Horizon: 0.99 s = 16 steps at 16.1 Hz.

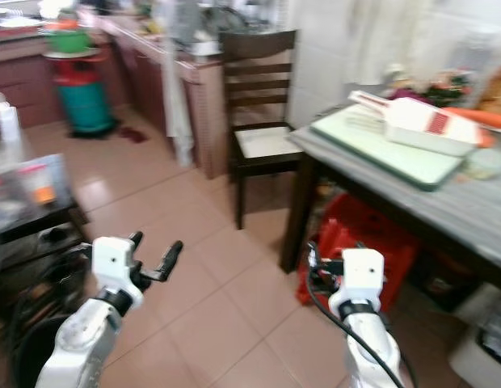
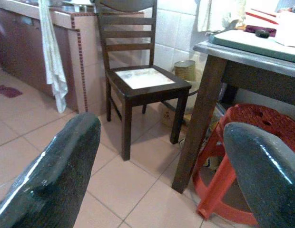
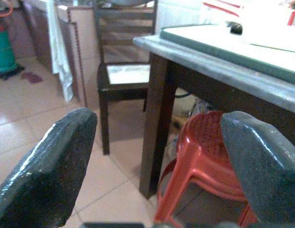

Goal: Setting the table

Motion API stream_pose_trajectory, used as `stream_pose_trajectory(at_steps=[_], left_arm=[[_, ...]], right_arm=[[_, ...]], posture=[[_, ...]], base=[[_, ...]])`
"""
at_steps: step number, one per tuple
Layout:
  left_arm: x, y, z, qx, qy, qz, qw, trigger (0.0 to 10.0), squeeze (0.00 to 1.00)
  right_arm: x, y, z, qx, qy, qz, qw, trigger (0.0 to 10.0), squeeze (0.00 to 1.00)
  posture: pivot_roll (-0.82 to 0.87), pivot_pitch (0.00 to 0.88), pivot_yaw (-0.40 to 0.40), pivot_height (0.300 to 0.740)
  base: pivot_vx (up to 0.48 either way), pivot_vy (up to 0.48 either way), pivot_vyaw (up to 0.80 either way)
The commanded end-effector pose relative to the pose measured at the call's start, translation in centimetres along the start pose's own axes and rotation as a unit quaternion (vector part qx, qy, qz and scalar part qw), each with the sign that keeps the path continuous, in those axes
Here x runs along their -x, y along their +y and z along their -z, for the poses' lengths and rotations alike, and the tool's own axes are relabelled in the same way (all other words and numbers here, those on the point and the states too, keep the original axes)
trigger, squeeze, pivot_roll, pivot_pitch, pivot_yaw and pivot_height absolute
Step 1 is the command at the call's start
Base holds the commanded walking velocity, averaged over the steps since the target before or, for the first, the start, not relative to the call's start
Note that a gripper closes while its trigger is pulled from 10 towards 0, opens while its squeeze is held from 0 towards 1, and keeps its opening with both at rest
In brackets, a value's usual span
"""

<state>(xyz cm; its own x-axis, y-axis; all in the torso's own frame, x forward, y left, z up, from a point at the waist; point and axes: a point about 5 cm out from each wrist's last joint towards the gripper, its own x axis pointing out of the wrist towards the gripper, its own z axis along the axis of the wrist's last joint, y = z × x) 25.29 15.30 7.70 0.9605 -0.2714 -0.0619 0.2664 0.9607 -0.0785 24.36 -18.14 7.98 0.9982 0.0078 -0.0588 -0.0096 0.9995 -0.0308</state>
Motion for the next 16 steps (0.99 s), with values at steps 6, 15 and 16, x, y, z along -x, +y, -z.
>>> stream_pose_trajectory(at_steps=[6,15,16], left_arm=[[0.45,0.6,0.21,-0.005,0.009,-0.006,1.0,10.0,0.0],[0.27,0.27,-0.01,-0.006,0.007,0.006,1.0,10.0,0.0],[0.27,0.27,0.0,-0.006,0.008,0.007,1.0,10.0,0.0]], right_arm=[[-0.25,0.85,-0.1,-0.002,-0.003,-0.013,1.0,10.0,0.0],[-0.09,0.89,-0.32,-0.005,-0.009,-0.008,1.0,10.0,0.0],[-0.09,0.92,-0.35,-0.003,-0.011,-0.008,1.0,10.0,0.0]], posture=[[0.04,0.0,-0.002,0.74],[0.04,0.0,0.009,0.74],[0.04,0.0,0.009,0.74]], base=[[0.321,0.0,-0.8],[0.321,0.0,-0.8],[0.322,0.0,-0.8]])
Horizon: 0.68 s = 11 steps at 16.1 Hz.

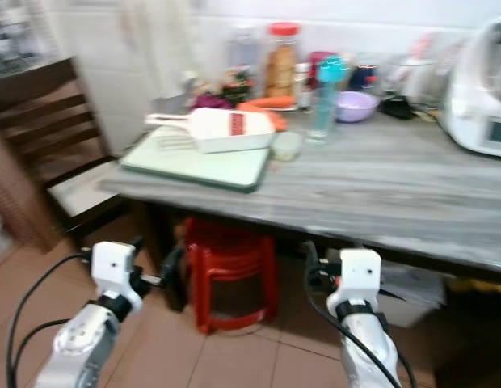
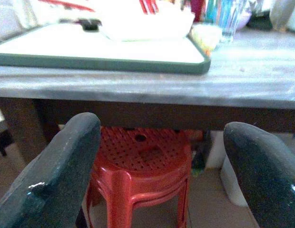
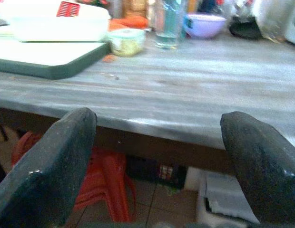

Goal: Setting the table

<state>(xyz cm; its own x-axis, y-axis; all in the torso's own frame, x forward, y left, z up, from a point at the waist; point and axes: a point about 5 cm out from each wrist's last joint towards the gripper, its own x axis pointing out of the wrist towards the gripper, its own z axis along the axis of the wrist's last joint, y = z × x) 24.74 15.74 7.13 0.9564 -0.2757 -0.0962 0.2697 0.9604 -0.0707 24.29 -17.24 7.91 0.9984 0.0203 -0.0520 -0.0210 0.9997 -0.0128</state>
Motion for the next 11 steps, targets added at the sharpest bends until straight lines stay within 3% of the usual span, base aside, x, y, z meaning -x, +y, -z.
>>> stream_pose_trajectory(at_steps=[1,2,4,6,8,11], left_arm=[[-0.3,-0.1,-0.6,-0.002,-0.009,0.005,1.0,10.0,0.0],[-0.3,-0.1,-0.6,-0.002,-0.009,0.005,1.0,10.0,0.0],[-0.4,-0.1,-1.0,-0.007,-0.016,0.004,1.0,10.0,0.0],[-0.6,-0.1,-1.8,-0.025,-0.04,-0.019,0.999,10.0,0.0],[-0.4,0.7,-1.2,-0.036,-0.023,-0.056,0.998,10.0,0.0],[-0.2,1.1,-1.0,-0.045,-0.017,-0.067,0.997,10.0,0.0]], right_arm=[[-0.1,0.0,-0.4,0.005,-0.008,-0.002,1.0,10.0,0.0],[-0.1,0.0,-0.4,0.005,-0.008,-0.002,1.0,10.0,0.0],[0.0,0.0,-0.8,0.009,-0.019,-0.006,1.0,10.0,0.0],[0.1,0.1,-2.0,0.008,-0.045,-0.013,0.999,10.0,0.0],[0.2,0.0,-2.2,0.007,-0.051,-0.009,0.999,10.0,0.0],[0.4,-0.2,-1.8,0.004,-0.043,-0.001,0.999,10.0,0.0]], posture=[[0.03,0.0,0.009,0.74],[0.03,0.0,0.009,0.74],[0.04,0.0,0.006,0.74],[0.04,0.0,0.006,0.74],[0.03,0.0,0.005,0.74],[0.03,0.0,0.005,0.74]], base=[[0.319,0.0,-0.8],[0.319,0.0,-0.8],[0.268,0.0,0.0],[0.0,0.0,0.0],[0.0,0.0,0.0],[0.0,0.0,0.0]])
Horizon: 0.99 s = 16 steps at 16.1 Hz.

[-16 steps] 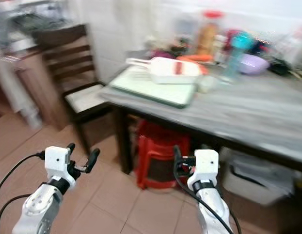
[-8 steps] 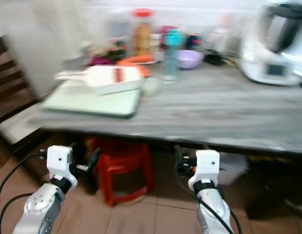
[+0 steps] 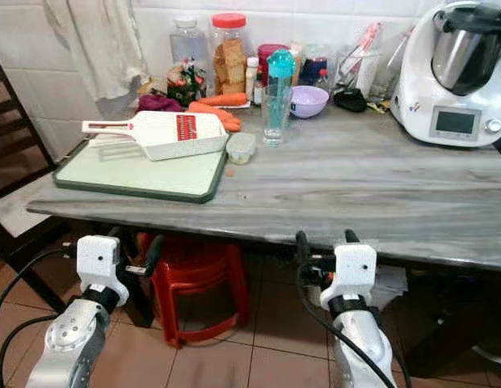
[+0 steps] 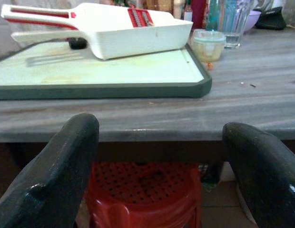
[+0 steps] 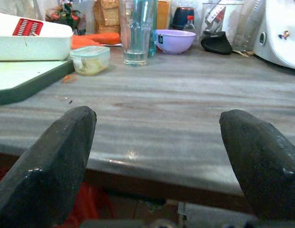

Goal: Setting the table

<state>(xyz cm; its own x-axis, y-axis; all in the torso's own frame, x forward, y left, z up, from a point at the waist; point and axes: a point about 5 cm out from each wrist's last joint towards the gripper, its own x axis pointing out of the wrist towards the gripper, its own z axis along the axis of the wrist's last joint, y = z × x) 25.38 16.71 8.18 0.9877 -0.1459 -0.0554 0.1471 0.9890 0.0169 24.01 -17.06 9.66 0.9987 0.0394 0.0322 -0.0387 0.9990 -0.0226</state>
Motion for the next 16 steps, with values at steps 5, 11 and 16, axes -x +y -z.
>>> stream_pose_trajectory(at_steps=[5,11,16], left_arm=[[-0.12,-0.09,0.13,-0.021,0.008,-0.006,1.0,10.0,0.0],[-0.06,0.18,0.32,-0.029,0.014,-0.011,0.999,10.0,0.0],[-0.02,0.36,0.43,-0.032,0.02,-0.013,0.999,10.0,0.0]], right_arm=[[0.1,-0.53,0.21,0.001,0.008,0.015,1.0,10.0,0.0],[0.17,-0.63,0.59,-0.002,0.014,0.021,1.0,10.0,0.0],[0.24,-0.68,0.92,-0.003,0.02,0.026,0.999,10.0,0.0]], posture=[[0.04,0.0,0.005,0.74],[0.04,0.0,0.011,0.74],[0.04,0.0,0.014,0.74]], base=[[0.0,0.0,0.0],[0.0,0.0,0.0],[-0.313,0.0,0.0]])
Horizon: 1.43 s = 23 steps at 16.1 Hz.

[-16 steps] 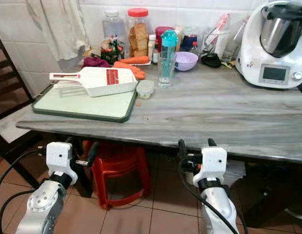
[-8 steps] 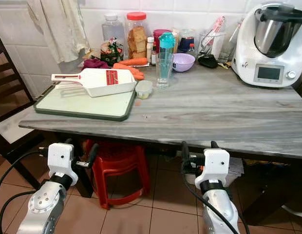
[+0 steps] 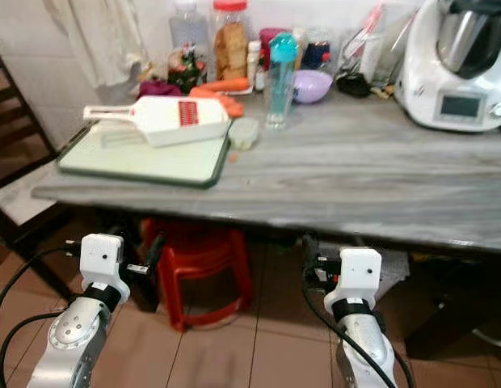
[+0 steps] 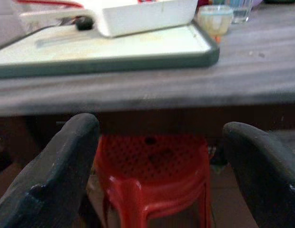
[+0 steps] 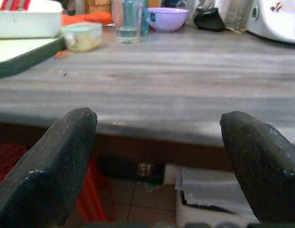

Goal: Setting the table

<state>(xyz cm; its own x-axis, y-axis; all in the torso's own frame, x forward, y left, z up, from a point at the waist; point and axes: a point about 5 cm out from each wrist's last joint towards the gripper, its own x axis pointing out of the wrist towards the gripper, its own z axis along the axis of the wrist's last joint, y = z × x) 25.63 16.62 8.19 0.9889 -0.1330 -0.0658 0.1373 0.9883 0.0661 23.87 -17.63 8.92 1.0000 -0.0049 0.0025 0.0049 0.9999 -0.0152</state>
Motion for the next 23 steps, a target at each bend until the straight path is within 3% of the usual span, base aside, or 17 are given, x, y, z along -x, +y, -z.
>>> stream_pose_trajectory(at_steps=[1,7,23], left_arm=[[0.25,0.43,0.47,-0.009,0.015,-0.006,1.0,10.0,0.0],[0.18,0.38,0.42,-0.011,0.015,-0.003,1.0,10.0,0.0],[0.1,-0.09,-0.2,0.007,0.003,0.052,0.999,10.0,0.0]], right_arm=[[0.03,-0.16,0.2,0.0,0.005,0.004,1.0,10.0,0.0],[0.01,-0.29,0.41,-0.001,0.008,0.012,1.0,10.0,0.0],[-0.48,-0.33,0.57,-0.002,0.006,0.022,1.0,10.0,0.0]], posture=[[0.04,0.0,0.017,0.74],[0.04,0.0,0.02,0.74],[0.06,0.0,0.026,0.74]], base=[[-0.371,0.0,0.0],[-0.363,0.0,0.0],[0.0,0.0,0.0]])
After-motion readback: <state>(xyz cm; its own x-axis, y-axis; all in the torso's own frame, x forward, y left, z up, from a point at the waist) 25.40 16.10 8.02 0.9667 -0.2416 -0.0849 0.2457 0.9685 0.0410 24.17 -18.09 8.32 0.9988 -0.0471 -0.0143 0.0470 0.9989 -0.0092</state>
